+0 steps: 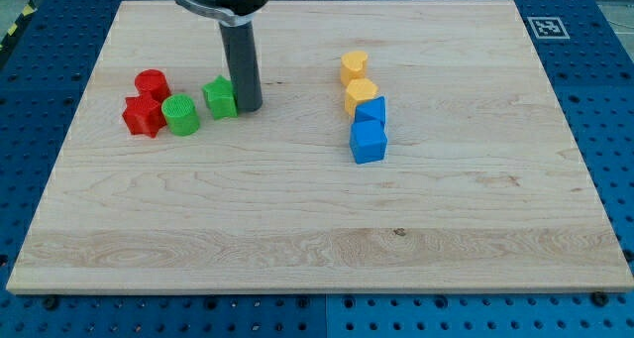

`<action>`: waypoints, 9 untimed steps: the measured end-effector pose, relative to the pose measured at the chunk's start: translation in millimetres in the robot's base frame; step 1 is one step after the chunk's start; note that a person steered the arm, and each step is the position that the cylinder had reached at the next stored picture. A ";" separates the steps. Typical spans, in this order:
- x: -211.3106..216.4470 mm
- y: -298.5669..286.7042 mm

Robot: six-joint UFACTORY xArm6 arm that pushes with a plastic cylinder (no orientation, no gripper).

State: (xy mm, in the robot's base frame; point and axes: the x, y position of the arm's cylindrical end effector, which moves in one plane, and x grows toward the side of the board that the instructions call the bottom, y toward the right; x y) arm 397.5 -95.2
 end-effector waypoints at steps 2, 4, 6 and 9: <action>-14.4 -34.5; -20.6 -46.7; -31.6 -16.0; 27.8 52.4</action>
State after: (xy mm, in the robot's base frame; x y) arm 425.2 -42.8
